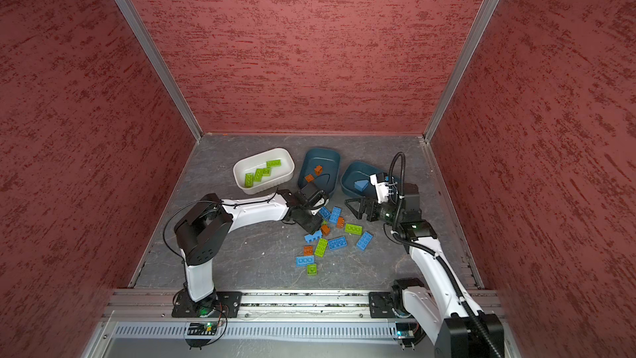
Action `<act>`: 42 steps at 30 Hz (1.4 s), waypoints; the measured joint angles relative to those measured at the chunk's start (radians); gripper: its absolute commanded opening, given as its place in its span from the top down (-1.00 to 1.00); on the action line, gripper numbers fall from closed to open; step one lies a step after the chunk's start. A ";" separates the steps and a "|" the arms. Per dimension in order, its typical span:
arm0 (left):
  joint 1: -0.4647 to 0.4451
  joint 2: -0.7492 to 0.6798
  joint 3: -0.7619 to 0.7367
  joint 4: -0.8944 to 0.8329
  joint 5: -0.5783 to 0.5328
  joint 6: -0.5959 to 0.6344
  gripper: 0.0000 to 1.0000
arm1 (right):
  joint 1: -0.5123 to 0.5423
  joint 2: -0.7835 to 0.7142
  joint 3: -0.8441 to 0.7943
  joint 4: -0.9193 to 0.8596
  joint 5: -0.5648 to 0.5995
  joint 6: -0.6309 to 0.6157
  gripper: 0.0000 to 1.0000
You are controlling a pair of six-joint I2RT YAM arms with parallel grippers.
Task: Sort the legos into containers by color
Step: 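Return the left gripper to the pile and grasp a lime-green brick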
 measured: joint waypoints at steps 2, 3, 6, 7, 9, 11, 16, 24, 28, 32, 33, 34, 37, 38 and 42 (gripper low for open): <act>0.000 0.000 0.003 -0.002 0.006 -0.001 -0.31 | 0.000 0.000 0.000 0.000 0.000 0.000 -0.98; 0.000 0.000 0.007 -0.003 0.009 -0.003 -0.32 | 0.000 0.000 0.000 0.000 0.000 0.000 -0.98; -0.003 0.000 0.020 -0.003 0.014 -0.012 -0.33 | 0.000 0.000 0.000 0.000 0.000 0.000 -0.98; -0.005 0.000 0.022 -0.002 0.016 -0.016 -0.34 | 0.000 0.000 0.000 0.000 0.000 0.000 -0.98; -0.011 0.001 0.023 -0.002 0.018 -0.023 -0.35 | 0.000 0.000 0.000 0.000 0.000 0.000 -0.98; -0.016 0.001 0.023 -0.003 0.020 -0.026 -0.35 | 0.000 0.001 0.000 0.000 0.000 0.000 -0.98; -0.021 0.013 0.023 -0.003 0.018 -0.030 -0.35 | 0.000 0.006 0.000 0.000 0.000 0.000 -0.98; -0.019 0.027 0.023 -0.002 0.006 -0.021 -0.33 | 0.000 0.007 0.000 0.000 0.000 0.000 -0.98; -0.009 0.027 0.023 -0.004 -0.015 -0.019 -0.31 | 0.000 0.007 0.000 0.000 0.000 0.000 -0.98; 0.010 0.028 0.023 -0.012 -0.045 -0.015 -0.30 | 0.000 0.010 0.000 0.000 0.000 0.000 -0.98; 0.014 0.028 0.023 -0.015 -0.053 -0.012 -0.31 | 0.000 0.011 0.000 0.000 0.000 0.000 -0.98; 0.018 0.028 0.023 -0.018 -0.061 -0.010 -0.30 | 0.000 0.012 0.000 0.000 0.000 0.000 -0.98; 0.027 0.028 0.023 -0.029 -0.079 -0.003 -0.30 | 0.000 0.013 0.000 0.001 0.000 0.000 -0.98; 0.031 0.028 0.023 -0.032 -0.086 -0.003 -0.31 | 0.000 0.013 0.000 0.001 0.000 0.000 -0.98; 0.037 0.027 0.023 -0.046 -0.093 -0.003 -0.32 | 0.000 0.013 0.000 0.001 0.000 0.000 -0.98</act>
